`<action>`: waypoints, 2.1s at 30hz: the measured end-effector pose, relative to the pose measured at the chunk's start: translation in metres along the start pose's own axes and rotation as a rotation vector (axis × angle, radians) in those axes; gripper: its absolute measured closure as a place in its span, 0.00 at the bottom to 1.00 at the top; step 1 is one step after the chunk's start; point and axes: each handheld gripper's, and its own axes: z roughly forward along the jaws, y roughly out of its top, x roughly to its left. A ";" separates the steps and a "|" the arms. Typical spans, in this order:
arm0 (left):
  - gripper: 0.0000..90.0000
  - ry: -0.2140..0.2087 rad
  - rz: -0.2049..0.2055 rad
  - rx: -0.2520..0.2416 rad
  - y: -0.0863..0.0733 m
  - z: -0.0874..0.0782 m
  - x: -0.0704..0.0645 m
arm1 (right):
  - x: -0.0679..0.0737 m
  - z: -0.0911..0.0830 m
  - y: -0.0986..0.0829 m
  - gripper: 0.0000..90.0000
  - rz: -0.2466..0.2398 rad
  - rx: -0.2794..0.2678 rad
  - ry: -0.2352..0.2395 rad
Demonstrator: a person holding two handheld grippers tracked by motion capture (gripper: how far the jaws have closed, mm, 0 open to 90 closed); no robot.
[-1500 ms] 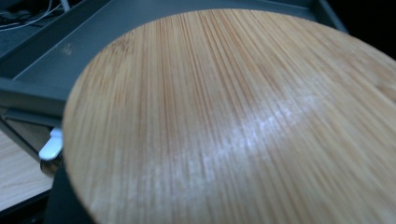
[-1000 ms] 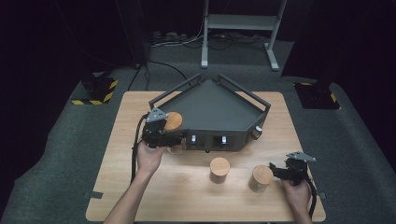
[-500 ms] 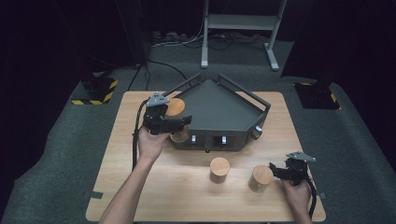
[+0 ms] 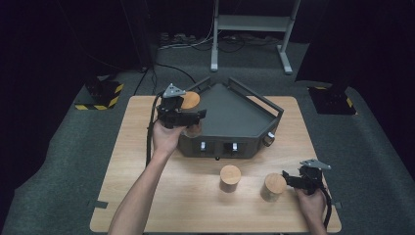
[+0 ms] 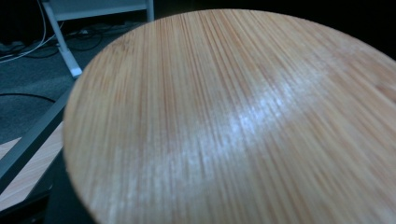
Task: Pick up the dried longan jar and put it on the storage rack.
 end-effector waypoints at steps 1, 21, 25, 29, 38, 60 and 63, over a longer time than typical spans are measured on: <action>0.29 0.008 -0.003 0.001 0.001 0.003 0.001 | 0.000 0.000 0.000 0.11 0.000 0.000 0.000; 0.29 0.118 -0.008 0.023 0.000 0.043 0.010 | 0.000 0.000 0.000 0.11 0.000 0.000 0.000; 0.29 0.129 -0.016 0.026 -0.002 0.049 0.012 | 0.000 0.000 0.000 0.11 0.000 0.000 0.000; 0.29 0.150 -0.021 0.035 -0.005 0.056 0.014 | 0.000 0.000 0.000 0.11 0.000 0.000 0.000; 0.29 0.169 -0.033 0.030 -0.012 0.064 0.020 | 0.000 0.000 0.000 0.11 0.000 0.000 0.000; 0.29 0.189 -0.012 0.029 -0.019 0.071 0.020 | 0.000 0.000 0.000 0.11 0.000 0.000 0.000; 0.29 0.191 -0.011 0.029 -0.020 0.072 0.019 | 0.000 0.000 0.000 0.11 0.000 0.000 0.000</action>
